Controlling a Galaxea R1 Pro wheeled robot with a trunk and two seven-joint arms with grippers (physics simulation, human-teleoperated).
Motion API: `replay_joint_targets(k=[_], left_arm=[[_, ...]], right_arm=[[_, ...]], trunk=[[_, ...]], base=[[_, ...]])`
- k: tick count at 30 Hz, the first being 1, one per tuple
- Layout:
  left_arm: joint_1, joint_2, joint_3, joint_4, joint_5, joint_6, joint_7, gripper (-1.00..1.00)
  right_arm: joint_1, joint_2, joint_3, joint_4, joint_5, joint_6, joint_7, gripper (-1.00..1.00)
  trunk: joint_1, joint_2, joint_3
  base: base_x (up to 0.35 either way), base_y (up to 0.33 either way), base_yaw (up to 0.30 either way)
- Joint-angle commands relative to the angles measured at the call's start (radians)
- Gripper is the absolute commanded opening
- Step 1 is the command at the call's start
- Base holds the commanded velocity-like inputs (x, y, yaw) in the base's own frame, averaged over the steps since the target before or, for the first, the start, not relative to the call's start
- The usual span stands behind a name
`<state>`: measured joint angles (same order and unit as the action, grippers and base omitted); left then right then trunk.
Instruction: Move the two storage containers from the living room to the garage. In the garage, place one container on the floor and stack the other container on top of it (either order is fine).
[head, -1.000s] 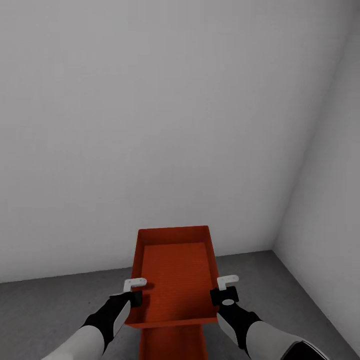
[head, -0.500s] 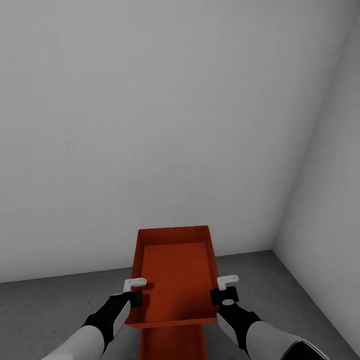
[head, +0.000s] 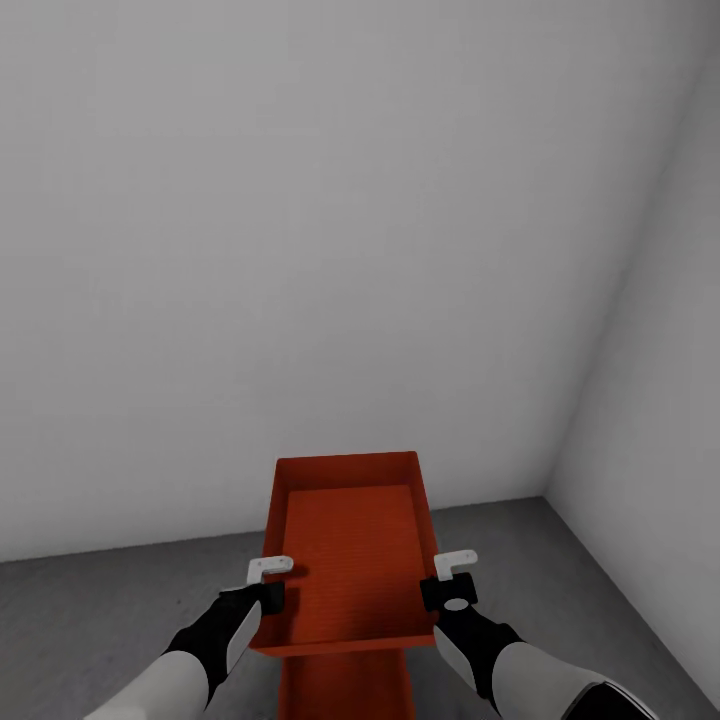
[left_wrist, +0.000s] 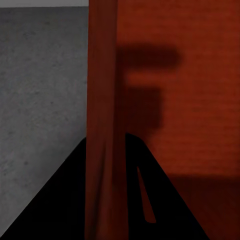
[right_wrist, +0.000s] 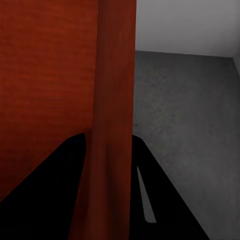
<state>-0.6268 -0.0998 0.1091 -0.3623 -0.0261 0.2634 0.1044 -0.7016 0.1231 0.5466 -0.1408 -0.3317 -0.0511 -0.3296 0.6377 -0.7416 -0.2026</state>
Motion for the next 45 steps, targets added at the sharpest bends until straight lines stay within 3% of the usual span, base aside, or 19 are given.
replay_joint_targets(k=[1,45], left_arm=[[-0.001,0.046,0.001,-0.006,-0.018,-0.001,0.006,-1.00],[-0.001,0.046,0.003,-0.006,-0.018,-0.003,0.006,-1.00]], right_arm=[[-0.001,-0.007,-0.013,0.004,-0.029,-0.006,-0.003,-1.00],[-0.001,-0.007,-0.013,0.004,-0.029,-0.006,-0.003,-1.00]], trunk=[[0.000,-0.001,-0.003],[0.000,-0.001,-0.073]], base=[[0.000,0.000,0.000],[0.000,0.000,0.000]])
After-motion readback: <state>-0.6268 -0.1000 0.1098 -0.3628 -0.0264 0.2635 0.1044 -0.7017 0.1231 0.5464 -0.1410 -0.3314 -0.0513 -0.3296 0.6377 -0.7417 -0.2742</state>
